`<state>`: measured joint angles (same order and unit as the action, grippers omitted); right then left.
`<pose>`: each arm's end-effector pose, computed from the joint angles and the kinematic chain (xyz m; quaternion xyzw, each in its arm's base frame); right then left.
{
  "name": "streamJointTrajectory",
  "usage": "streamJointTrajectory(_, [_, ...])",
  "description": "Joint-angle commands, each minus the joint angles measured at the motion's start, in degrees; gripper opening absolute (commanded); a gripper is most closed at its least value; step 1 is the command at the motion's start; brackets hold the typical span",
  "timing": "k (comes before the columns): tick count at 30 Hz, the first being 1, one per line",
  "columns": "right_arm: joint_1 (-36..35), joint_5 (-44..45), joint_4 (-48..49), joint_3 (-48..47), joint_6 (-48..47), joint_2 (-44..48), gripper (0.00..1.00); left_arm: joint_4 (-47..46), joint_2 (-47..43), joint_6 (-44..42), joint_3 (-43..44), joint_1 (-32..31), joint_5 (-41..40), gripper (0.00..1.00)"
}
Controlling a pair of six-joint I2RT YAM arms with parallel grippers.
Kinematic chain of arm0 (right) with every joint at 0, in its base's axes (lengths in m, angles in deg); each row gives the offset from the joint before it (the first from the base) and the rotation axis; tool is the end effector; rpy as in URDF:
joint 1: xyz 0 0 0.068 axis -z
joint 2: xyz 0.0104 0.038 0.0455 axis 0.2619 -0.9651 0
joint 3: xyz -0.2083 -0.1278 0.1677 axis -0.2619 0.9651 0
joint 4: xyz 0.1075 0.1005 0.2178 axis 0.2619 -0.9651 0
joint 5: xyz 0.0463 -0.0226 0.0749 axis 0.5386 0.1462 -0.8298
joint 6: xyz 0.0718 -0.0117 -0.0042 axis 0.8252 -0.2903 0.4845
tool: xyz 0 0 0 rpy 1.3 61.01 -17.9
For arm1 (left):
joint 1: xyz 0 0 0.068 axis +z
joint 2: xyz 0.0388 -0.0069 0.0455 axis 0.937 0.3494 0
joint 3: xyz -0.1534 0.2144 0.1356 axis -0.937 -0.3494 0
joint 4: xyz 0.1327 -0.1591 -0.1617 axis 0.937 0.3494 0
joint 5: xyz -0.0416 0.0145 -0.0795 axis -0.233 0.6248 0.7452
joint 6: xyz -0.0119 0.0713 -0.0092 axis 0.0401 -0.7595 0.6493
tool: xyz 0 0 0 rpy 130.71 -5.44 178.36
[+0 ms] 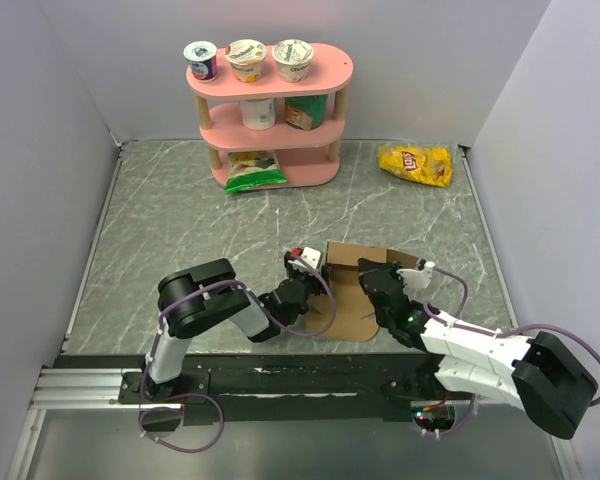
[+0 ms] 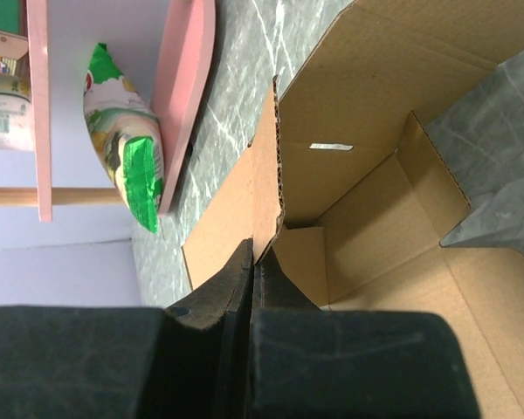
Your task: Fold the paper box
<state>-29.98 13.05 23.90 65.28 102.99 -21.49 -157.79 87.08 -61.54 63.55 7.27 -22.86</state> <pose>0.1643 0.1069 0.1806 0.4490 0.6899 0.2975 0.4837 0.2082 -0.3197 0.1399 0.1181 0.7167 -0.1990 0.6578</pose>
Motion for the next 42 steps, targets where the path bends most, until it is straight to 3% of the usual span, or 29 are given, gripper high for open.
streamJointTrajectory(1, [-1.15,-3.34,-9.70,-0.14,-0.53,0.02,0.00,-5.93,-0.17,-1.25,0.89,0.85,-4.66,0.64])
streamJointTrajectory(5, [-1.24,-3.61,-10.31,-0.49,-0.44,0.28,0.00,-5.94,0.62,-1.70,1.07,0.85,-8.52,0.48])
streamJointTrajectory(6, [-1.15,-3.69,-10.32,-0.49,-0.53,0.37,0.00,-5.67,0.79,-1.61,1.24,0.76,-9.57,0.49])
streamJointTrajectory(9, [-1.24,-3.70,-10.14,-0.40,-0.44,0.54,0.00,-5.50,1.15,-1.43,1.69,0.76,-11.51,0.79])
streamJointTrajectory(12, [-1.15,-3.96,-9.79,-0.31,-0.53,0.46,0.00,-7.68,1.94,-2.74,1.60,0.84,-10.38,0.96])
streamJointTrajectory(18, [-1.15,-4.49,-9.18,-0.40,-0.18,-0.42,0.00,-8.48,3.26,-2.49,2.48,0.84,-7.74,0.96])
streamJointTrajectory(22, [-1.15,-5.01,-9.00,-0.58,-0.26,-0.86,0.00,-8.83,4.57,-3.45,3.79,0.85,-9.14,0.90])
streamJointTrajectory(29, [-1.15,-4.31,-10.75,-1.02,0.09,-0.07,0.00,-7.34,5.19,-3.10,5.03,0.85,-16.26,0.59])
streamJointTrajectory(42, [-1.15,-2.47,-17.17,-2.69,2.11,2.73,0.00,-8.31,5.19,-4.59,3.18,0.93,-19.43,0.34])
